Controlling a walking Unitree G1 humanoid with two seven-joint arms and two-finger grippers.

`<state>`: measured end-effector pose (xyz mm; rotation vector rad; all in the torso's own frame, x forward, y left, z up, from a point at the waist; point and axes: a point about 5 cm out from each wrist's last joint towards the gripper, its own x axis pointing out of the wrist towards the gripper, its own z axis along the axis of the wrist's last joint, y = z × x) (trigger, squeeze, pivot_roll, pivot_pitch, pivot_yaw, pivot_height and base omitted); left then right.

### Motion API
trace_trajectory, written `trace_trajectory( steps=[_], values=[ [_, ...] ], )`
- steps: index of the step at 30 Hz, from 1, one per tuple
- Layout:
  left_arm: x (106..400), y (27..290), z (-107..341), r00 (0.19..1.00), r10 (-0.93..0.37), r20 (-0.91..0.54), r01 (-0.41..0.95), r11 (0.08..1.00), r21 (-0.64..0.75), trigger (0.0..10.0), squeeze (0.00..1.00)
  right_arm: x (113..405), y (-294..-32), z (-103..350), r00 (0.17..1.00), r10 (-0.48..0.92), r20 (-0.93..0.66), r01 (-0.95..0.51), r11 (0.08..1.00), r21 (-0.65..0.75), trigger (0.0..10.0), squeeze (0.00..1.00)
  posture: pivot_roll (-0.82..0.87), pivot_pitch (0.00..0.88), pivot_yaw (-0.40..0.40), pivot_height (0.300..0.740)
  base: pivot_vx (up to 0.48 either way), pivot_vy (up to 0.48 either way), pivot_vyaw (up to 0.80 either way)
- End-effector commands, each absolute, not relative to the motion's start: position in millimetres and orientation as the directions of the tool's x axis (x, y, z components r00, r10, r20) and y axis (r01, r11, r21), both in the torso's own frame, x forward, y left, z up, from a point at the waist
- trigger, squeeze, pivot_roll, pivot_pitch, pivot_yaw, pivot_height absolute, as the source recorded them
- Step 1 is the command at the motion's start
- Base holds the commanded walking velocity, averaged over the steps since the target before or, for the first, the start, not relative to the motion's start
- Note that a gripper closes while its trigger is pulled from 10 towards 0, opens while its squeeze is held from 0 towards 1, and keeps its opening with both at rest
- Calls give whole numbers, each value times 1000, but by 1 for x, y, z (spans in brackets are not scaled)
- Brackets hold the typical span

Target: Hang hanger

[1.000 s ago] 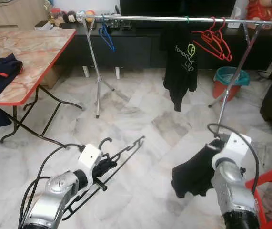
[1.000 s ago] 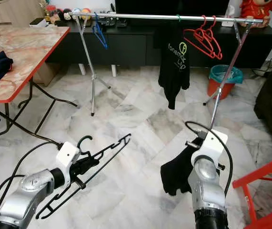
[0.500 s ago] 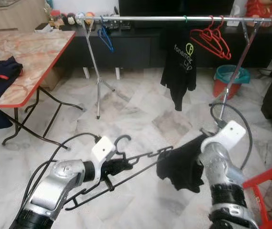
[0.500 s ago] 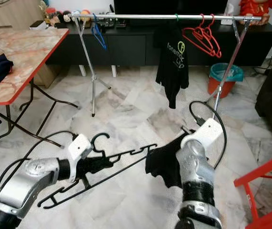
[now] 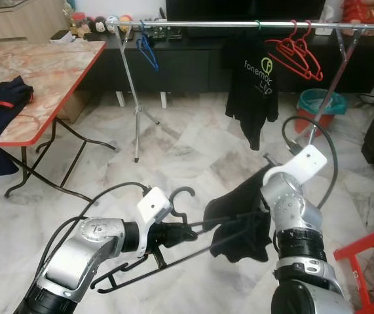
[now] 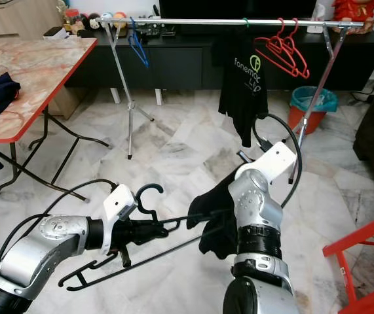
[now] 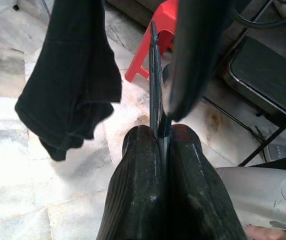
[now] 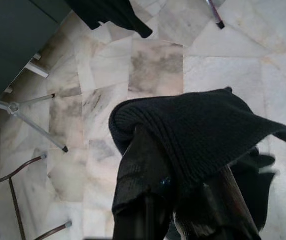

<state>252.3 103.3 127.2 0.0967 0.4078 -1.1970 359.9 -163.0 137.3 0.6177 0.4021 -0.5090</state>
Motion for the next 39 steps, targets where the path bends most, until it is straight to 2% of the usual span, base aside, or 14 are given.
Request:
trace_trajectory(
  steps=[1,6,8,14,16,28,32,37,38,39],
  values=[
    [252,100,135,293,-889,-351,928,353,-120,10000,0,365,-157,158,834,-319,-450,527,701,480,10000,0,-9,0,58,740,0,0,0],
    [258,96,141,339,-873,-351,918,389,-81,10000,0,366,-148,166,844,-302,-443,512,700,497,10000,0,-10,0,58,740,0,0,0],
    [266,96,141,396,-846,-357,894,444,-58,10000,0,366,-140,171,857,-280,-432,490,702,517,10000,0,-8,0,58,740,0,0,0],
    [272,93,139,449,-819,-359,868,494,-41,10000,0,366,-124,175,870,-234,-434,459,705,540,10000,0,-9,0,56,740,0,0,0],
    [277,91,139,492,-794,-357,842,539,-39,10000,0,363,-118,177,874,-223,-432,450,708,545,10000,0,-10,0,54,740,0,0,0],
    [279,77,137,503,-794,-341,832,551,-57,10000,0,356,-99,179,885,-161,-437,406,724,558,10000,0,-10,0,51,740,0,0,0],
    [290,78,137,603,-724,-334,763,647,-24,10000,0,351,-91,179,892,-147,-428,383,749,541,10000,0,-6,0,51,740,0,0,0],
    [297,79,138,657,-683,-318,715,698,-21,10000,0,349,-88,178,892,-140,-430,380,748,544,10000,0,-11,0,51,740,0,0,0],
    [304,81,139,710,-636,-303,665,747,-9,10000,0,349,-89,178,891,-139,-433,382,745,547,10000,0,-10,0,51,740,0,0,0],
    [304,81,139,710,-636,-303,665,747,-9,10000,0,349,-89,178,891,-139,-433,382,745,547,10000,0,-10,0,51,740,0,0,0]
  ],
)
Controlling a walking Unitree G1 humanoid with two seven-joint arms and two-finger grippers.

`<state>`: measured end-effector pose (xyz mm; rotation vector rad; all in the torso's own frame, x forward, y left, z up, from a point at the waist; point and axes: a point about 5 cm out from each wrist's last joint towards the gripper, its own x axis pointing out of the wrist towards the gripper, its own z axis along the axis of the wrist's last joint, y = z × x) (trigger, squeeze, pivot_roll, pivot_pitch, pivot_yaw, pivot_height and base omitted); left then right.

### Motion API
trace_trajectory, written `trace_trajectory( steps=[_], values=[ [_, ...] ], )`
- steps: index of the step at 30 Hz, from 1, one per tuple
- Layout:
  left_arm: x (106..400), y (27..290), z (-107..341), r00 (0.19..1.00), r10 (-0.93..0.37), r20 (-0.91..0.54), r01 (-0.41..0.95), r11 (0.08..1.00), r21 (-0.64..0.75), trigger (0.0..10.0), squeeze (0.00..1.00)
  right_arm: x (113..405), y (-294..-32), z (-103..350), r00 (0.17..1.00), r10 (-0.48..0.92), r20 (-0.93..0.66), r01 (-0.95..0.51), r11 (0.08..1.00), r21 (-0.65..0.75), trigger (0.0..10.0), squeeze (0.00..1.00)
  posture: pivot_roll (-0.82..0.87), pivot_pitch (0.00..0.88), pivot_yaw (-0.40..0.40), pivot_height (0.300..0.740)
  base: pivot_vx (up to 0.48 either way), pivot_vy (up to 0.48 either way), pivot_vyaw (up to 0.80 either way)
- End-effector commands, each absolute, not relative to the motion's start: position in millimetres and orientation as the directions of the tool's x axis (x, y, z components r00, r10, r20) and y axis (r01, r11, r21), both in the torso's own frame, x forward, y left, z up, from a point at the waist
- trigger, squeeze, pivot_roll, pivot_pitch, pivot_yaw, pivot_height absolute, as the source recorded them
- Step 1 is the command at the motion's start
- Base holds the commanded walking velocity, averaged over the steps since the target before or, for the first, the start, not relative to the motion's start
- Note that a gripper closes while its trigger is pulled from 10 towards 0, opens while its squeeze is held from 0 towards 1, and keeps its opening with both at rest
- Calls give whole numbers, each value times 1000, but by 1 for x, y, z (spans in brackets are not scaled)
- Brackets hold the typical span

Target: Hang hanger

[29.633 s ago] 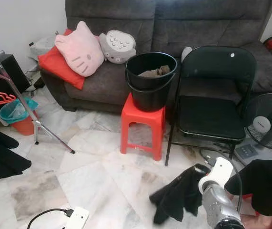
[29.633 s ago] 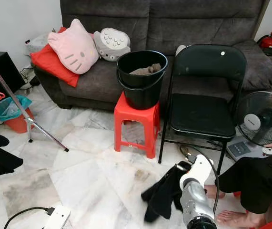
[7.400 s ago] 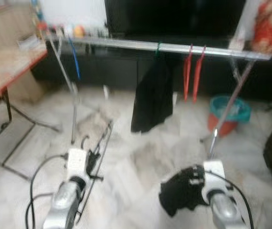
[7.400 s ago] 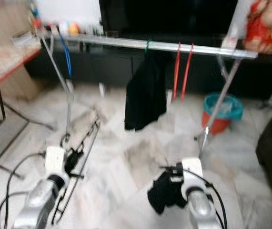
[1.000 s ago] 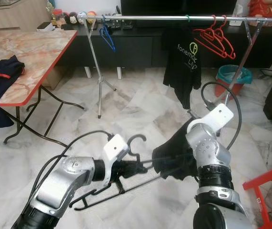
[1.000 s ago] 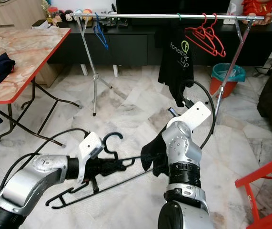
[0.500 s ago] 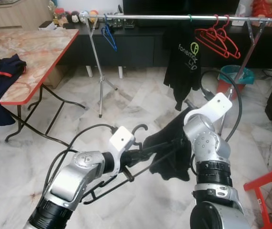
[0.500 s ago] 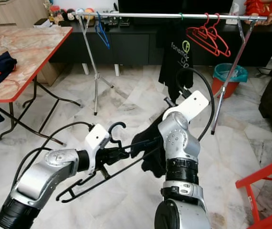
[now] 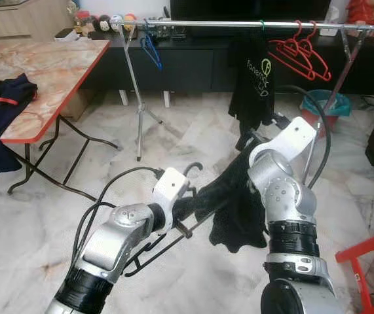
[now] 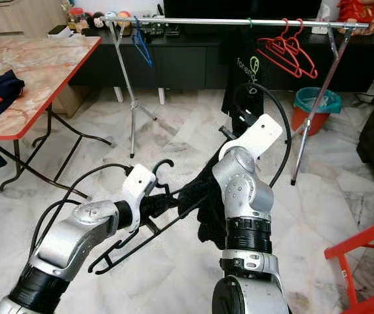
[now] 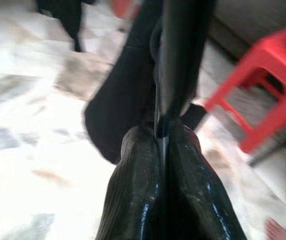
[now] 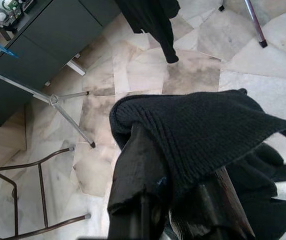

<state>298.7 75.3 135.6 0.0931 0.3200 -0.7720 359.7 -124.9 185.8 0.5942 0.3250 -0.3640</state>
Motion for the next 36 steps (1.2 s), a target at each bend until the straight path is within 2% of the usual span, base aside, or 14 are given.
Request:
trace_trajectory(
  steps=[1,3,6,7,12,16,17,18,19,24,31,32,33,36],
  values=[
    [308,82,142,746,-603,-283,629,777,4,10000,0,349,-90,178,891,-137,-434,381,744,549,10000,0,-9,0,50,740,0,0,0],
    [308,82,142,746,-603,-283,629,777,4,10000,0,349,-90,178,891,-137,-434,381,744,549,10000,0,-9,0,50,740,0,0,0],
    [315,86,146,805,-540,-246,561,828,20,10000,0,346,-92,178,893,-138,-428,377,749,545,10000,0,-8,0,49,740,0,0,0],
    [319,94,149,851,-476,-221,496,868,41,10000,0,344,-101,177,890,-166,-425,392,753,528,10000,0,-3,0,47,740,0,0,0],
    [324,110,147,893,-393,-220,417,906,73,10000,0,340,-138,164,847,-287,-448,495,734,466,10000,0,-9,0,45,740,0,0,0],
    [314,99,145,819,-521,-242,539,843,9,10000,0,339,-151,160,830,-325,-452,525,728,441,10000,0,-10,0,44,740,0,0,0],
    [306,91,145,757,-607,-244,620,784,-28,10000,0,339,-153,160,829,-332,-450,529,727,437,10000,0,-11,0,44,740,0,0,0],
    [306,91,145,757,-607,-244,620,784,-28,10000,0,339,-153,160,829,-332,-450,529,727,437,10000,0,-11,0,44,740,0,0,0],
    [300,86,145,707,-659,-256,673,738,-41,10000,0,339,-152,161,830,-330,-450,527,726,441,10000,0,-11,0,44,740,0,0,0],
    [289,84,138,614,-725,-312,755,654,-36,10000,0,341,-144,165,841,-313,-442,512,726,459,10000,0,-6,0,46,740,0,0,0],
    [283,96,144,558,-762,-330,802,597,-21,10000,0,341,-145,166,841,-313,-441,512,724,462,10000,0,-1,0,45,740,0,0,0],
    [277,101,145,502,-798,-335,840,542,-33,10000,0,341,-147,165,838,-320,-443,518,722,459,10000,0,0,0,45,740,0,0,0],
    [277,101,145,502,-798,-335,840,542,-33,10000,0,341,-147,165,838,-320,-443,518,722,459,10000,0,0,0,45,740,0,0,0],
    [262,108,143,387,-847,-365,897,437,-62,10000,0,341,-150,165,832,-333,-444,529,718,453,10000,0,-1,0,45,740,0,0,0]
  ],
)
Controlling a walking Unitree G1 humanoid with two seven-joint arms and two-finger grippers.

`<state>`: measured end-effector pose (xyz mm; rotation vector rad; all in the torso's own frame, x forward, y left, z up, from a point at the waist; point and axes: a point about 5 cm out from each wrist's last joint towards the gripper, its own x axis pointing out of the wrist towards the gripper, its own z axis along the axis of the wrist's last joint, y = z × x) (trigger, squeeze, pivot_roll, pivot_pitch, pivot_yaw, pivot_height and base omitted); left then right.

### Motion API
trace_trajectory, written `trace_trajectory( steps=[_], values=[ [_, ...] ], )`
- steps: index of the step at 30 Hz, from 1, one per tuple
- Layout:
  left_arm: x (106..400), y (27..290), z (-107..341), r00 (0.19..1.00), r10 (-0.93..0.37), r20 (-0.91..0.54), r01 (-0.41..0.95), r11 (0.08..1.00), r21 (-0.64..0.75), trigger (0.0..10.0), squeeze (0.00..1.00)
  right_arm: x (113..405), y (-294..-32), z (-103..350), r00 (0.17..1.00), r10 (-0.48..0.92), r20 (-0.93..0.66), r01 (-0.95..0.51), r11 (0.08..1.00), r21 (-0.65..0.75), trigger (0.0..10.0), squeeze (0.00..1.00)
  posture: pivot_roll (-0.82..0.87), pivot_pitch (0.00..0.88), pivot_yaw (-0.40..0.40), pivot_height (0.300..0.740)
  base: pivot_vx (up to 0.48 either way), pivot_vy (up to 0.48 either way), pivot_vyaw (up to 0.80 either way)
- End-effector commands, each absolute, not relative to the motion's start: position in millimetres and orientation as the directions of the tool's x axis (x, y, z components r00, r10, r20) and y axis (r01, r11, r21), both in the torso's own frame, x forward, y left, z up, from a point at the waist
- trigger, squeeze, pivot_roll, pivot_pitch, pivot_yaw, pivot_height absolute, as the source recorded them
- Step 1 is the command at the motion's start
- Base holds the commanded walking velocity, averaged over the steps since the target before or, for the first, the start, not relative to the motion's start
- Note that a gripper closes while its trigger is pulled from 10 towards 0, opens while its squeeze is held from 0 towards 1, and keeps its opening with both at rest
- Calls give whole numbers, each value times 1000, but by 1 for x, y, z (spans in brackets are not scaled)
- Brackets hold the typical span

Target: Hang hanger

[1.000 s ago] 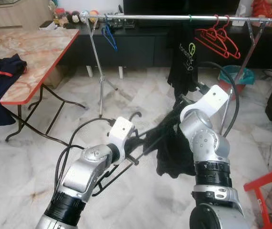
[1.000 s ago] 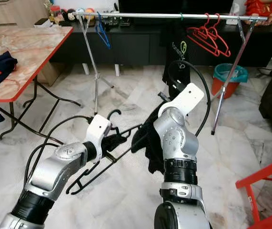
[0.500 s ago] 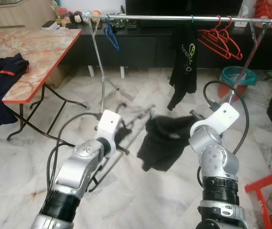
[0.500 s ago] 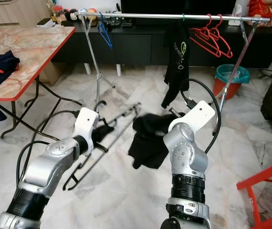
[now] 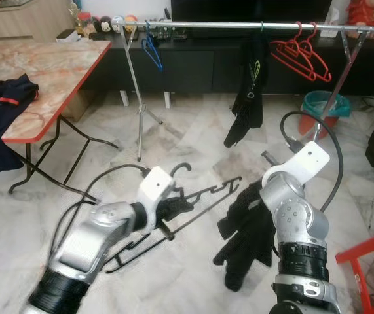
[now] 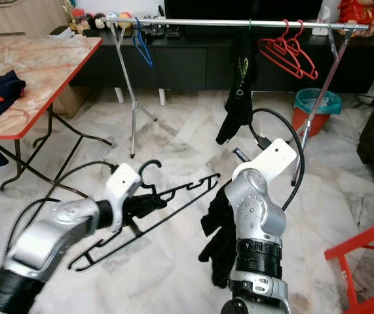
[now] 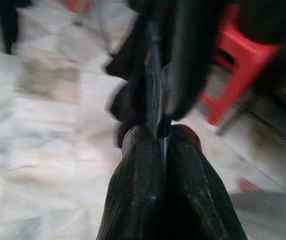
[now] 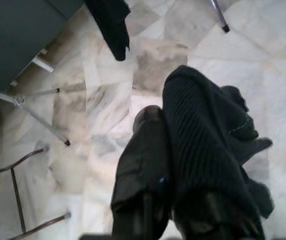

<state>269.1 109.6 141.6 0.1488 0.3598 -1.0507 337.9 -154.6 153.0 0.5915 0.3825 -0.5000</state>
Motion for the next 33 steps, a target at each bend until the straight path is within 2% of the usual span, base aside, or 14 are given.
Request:
trace_trajectory(
  steps=[1,6,10,17,33],
  values=[
    [258,108,143,354,-858,-371,910,408,-74,10000,0,341,-151,165,832,-335,-443,530,717,453,10000,0,0,0,45,740,0,0,0],
    [251,100,147,288,-893,-346,933,343,-111,10000,0,341,-151,166,831,-337,-442,532,714,456,10000,0,-2,0,44,740,0,0,0],
    [262,90,145,364,-871,-329,912,406,-64,10000,0,341,-147,170,837,-332,-436,524,716,461,10000,0,-8,0,44,740,0,0,0],
    [272,84,145,440,-838,-324,884,468,-12,10000,0,340,-145,169,839,-323,-438,520,714,470,10000,0,-5,0,46,740,0,0,0],
    [273,83,142,447,-833,-326,879,477,-16,10000,0,341,-144,170,841,-319,-437,517,713,474,10000,0,-8,0,46,740,0,0,0]
  ],
)
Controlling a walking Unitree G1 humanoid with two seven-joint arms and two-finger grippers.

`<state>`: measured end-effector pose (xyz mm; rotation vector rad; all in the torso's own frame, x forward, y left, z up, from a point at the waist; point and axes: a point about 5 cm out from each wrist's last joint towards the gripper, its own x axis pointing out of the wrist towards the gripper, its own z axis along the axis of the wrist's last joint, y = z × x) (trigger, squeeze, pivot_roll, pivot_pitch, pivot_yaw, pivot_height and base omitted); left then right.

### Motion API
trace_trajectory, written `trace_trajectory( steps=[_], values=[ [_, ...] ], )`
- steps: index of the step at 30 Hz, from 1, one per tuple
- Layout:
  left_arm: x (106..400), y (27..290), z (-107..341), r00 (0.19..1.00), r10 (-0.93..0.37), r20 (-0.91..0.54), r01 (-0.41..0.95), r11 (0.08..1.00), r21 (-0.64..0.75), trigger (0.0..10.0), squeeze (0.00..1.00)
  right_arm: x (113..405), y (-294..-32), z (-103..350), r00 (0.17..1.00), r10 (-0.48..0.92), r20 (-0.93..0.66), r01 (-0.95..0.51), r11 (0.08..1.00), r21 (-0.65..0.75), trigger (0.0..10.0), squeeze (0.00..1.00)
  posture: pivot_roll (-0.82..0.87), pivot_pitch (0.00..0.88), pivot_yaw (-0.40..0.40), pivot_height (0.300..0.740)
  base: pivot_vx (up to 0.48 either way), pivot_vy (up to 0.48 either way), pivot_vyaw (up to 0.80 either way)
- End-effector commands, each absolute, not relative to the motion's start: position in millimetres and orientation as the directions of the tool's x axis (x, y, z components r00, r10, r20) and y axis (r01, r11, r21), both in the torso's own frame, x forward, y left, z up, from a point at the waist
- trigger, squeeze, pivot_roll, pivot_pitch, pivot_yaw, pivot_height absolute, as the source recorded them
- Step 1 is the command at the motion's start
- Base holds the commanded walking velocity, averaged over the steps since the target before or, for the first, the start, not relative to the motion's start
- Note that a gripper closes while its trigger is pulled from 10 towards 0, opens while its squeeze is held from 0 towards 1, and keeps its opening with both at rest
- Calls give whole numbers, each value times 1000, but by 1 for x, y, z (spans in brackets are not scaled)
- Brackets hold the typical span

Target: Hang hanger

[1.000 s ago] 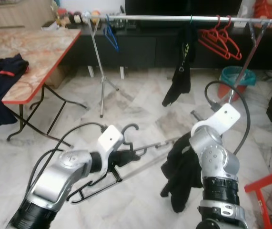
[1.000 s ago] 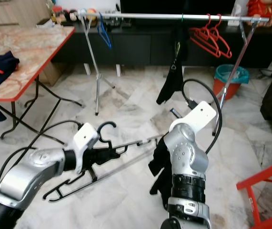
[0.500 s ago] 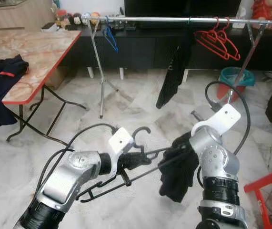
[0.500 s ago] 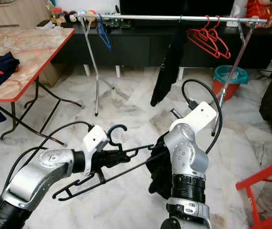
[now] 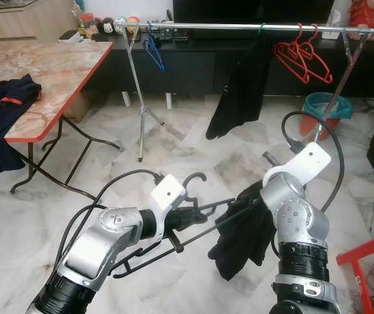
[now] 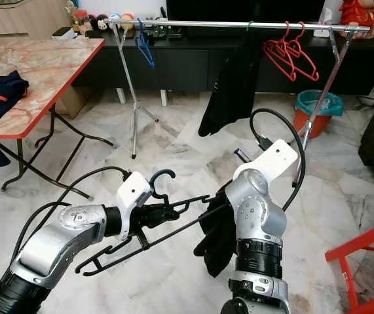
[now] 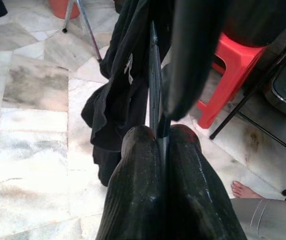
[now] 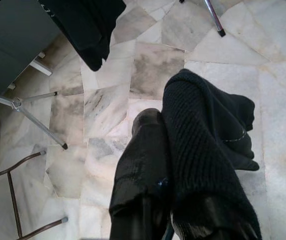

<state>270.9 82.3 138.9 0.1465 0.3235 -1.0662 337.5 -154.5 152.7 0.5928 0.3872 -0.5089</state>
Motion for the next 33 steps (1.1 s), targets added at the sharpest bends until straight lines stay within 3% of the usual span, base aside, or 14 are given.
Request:
trace_trajectory(
  steps=[1,19,23,33],
  values=[
    [273,83,142,447,-833,-326,879,477,-16,10000,0,341,-144,170,841,-319,-437,517,713,474,10000,0,-8,0,46,740,0,0,0],
    [274,83,141,446,-834,-325,879,476,-15,10000,0,341,-144,170,842,-317,-436,514,714,475,10000,0,-8,0,46,740,0,0,0],
    [281,77,137,472,-825,-311,866,500,-12,10000,0,332,-124,172,863,-237,-446,454,750,481,10000,0,-18,0,44,740,0,0,0],
    [286,74,136,494,-818,-294,854,520,-12,10000,0,330,-123,173,864,-230,-449,450,753,480,10000,0,-17,0,43,740,0,0,0]
  ],
)
